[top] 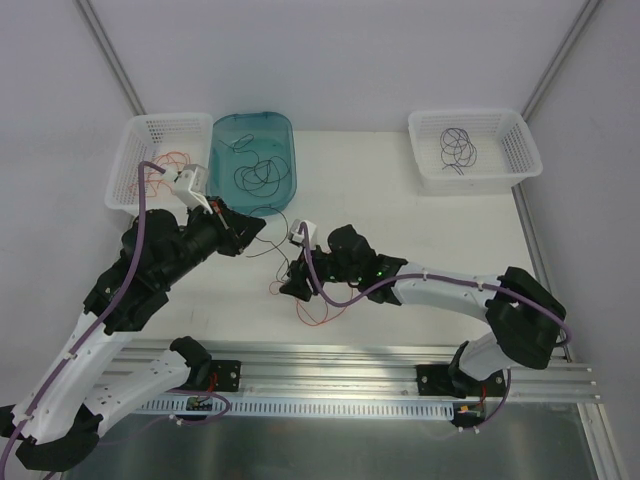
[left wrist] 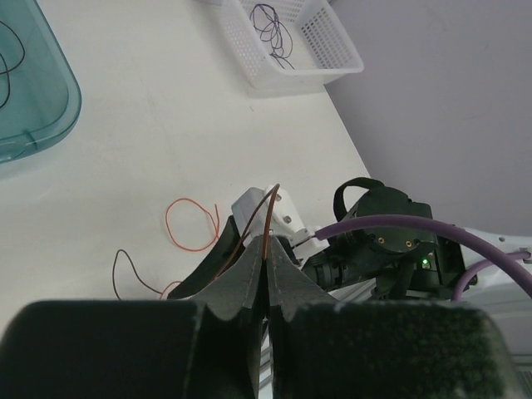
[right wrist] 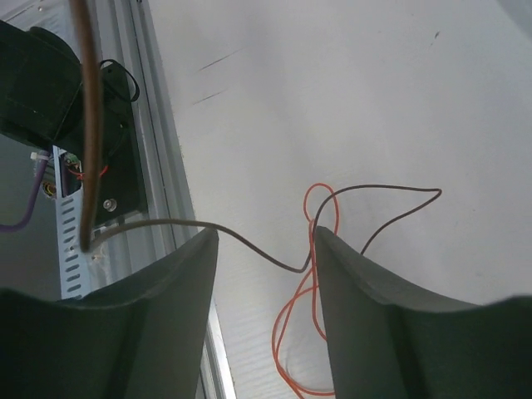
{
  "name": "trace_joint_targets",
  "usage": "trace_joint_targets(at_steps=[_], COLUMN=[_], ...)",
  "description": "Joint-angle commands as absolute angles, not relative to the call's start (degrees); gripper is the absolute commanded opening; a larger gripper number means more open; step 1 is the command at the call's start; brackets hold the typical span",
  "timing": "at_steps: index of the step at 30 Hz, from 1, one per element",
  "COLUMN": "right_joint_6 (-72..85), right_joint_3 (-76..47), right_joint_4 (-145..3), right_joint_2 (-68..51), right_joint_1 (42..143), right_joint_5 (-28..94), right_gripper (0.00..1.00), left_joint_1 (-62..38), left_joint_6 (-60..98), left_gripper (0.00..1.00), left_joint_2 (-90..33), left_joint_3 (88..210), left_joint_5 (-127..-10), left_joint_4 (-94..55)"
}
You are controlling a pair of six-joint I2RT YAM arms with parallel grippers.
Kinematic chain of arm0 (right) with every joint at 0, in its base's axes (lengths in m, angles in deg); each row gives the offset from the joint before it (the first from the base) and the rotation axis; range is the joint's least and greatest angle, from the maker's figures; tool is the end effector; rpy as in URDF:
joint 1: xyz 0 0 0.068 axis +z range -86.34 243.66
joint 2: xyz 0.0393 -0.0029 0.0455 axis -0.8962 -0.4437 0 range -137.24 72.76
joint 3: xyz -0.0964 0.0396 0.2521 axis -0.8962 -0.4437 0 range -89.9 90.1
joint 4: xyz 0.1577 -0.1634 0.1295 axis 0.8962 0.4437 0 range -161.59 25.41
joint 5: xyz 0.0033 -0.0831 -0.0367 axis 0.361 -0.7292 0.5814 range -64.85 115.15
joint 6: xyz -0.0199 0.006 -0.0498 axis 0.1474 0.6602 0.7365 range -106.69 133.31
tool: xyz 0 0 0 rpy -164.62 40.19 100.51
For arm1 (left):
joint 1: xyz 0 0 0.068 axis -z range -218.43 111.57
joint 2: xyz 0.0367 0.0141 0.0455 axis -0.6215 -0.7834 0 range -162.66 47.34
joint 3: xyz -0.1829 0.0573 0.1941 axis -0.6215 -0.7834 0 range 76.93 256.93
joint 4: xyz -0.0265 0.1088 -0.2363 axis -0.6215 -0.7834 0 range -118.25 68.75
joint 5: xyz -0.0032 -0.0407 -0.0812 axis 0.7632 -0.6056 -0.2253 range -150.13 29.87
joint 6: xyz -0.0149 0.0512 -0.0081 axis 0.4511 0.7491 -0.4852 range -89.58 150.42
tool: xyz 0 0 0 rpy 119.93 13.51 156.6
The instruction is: Untangle the cables
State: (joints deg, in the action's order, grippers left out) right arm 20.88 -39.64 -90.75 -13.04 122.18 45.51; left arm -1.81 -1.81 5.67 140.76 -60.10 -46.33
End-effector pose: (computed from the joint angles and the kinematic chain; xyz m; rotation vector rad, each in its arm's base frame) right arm 0.1659 0.2947 0.2528 -1.2698 1.4762 0.9340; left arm 0.1096 -0.0814 0.4314 0.0646 1.7014 -0.9142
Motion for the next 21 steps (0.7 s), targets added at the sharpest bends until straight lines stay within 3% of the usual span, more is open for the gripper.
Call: trace_joint_targets(at_steps=[1,3,4,9,18,21], right_joint_6=[21.31,21.40,21.40,22.80,20.26,17.98], right_joint_3=[-36.64,-37.08,-37.34,-38.75,-32.60,-31.46], right_joint_4=[-94.71,-94.62,-94.36,-87.87,-65.45,-63.16], right_joint_2=[-14.78,-15.04,-14.78,-9.25,1.39,4.11], right_joint_1=[122.55,122.63,122.64,122.64,122.02,121.06], right_joint_5=[48.70,48.70,48.53,46.69,46.33,48.69], right_gripper=[0.52,0.43,0.30,0.01,0.01,0.01], left_joint_1=[-2.48,-2.48,-2.48,-2.39,-2.48,-2.48], left_joint_6=[-2.36,-2.28,-2.19,-0.44,1.06,1.68], left_gripper=[0.01,0.01,0.01,0.05,0.19,0.32], left_joint_2=[5.68,5.86,5.94,6.73,4.54,4.18], left_joint_3=[140.47,140.12,139.86,136.44,125.80,123.69], left_joint_5=[-61.45,-61.19,-60.67,-57.24,-51.69,-51.53], left_joint_4=[-43.49,-43.31,-43.40,-43.40,-41.82,-40.94])
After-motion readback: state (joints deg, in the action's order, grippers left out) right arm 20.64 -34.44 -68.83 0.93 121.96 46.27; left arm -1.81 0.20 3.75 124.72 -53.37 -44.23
